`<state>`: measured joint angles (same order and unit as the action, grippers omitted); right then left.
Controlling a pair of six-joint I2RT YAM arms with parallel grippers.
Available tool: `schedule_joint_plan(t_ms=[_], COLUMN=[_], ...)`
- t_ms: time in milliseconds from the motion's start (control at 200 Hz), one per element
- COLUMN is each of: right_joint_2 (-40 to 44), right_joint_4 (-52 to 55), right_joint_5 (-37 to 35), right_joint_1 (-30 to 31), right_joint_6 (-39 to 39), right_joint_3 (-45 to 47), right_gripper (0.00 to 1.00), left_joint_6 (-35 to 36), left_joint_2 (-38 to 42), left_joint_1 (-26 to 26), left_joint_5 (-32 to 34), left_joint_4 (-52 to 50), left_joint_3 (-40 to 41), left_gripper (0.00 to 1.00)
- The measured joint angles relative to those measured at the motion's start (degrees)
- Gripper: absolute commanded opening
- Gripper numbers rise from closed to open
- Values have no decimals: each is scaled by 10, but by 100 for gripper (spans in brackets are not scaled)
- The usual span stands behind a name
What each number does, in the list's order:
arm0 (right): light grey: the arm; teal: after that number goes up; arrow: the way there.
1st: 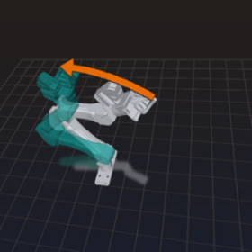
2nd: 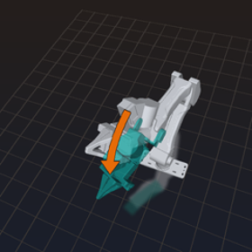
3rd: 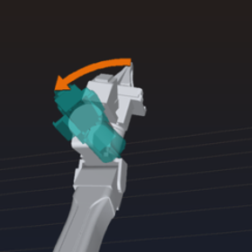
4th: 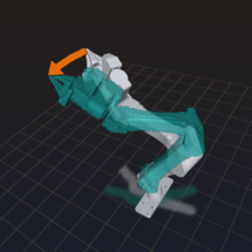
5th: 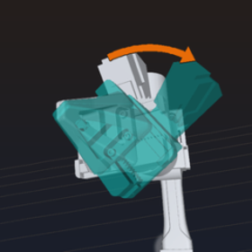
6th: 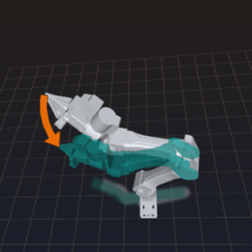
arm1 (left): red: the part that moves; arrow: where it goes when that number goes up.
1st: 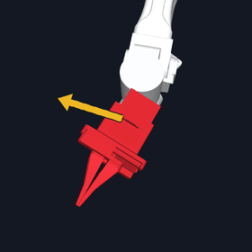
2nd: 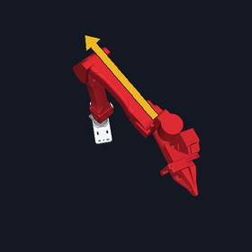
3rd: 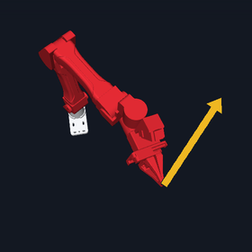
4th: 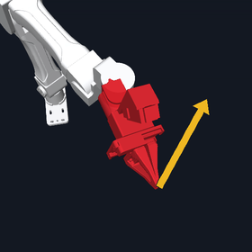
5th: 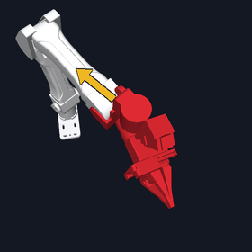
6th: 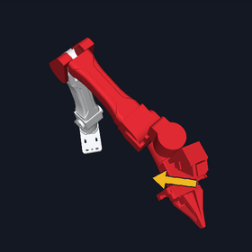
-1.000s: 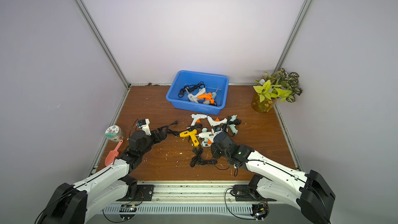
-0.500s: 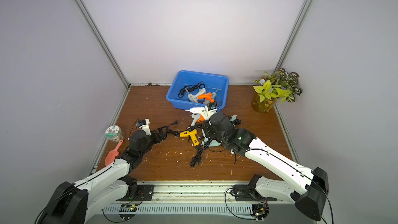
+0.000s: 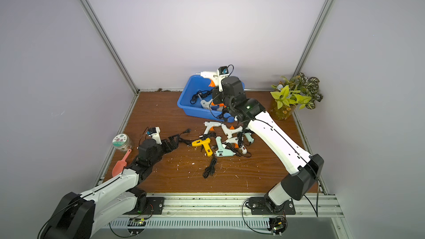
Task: Put the hot melt glue gun into the storage box
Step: Place the hot melt adhesive gun in the storage box.
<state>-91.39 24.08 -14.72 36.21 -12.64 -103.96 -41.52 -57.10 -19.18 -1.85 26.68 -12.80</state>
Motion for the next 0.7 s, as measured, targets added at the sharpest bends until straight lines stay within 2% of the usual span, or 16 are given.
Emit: schedule_joint_plan(t_ms=[195, 395, 495, 696], right_joint_2=[-130, -276, -337, -426], right_joint_4=[26, 62, 75, 116], right_joint_5=[42, 45, 48, 80], right_joint_1=[-64, -89, -98, -115], right_joint_6=[-1, 1, -2, -14], right_joint_3=[-216, -396, -432, -428], right_gripper=[0, 0, 0, 0], left_joint_6=[0, 0, 2, 3], left_joint_2=[-3, -9, -19, -63], left_joint_1=[0, 0, 0, 0], left_joint_5=[0, 0, -1, -17], left_joint_4=[2, 6, 6, 15], left_joint_3=[0, 0, 0, -2], left_gripper=[99, 99, 99, 99])
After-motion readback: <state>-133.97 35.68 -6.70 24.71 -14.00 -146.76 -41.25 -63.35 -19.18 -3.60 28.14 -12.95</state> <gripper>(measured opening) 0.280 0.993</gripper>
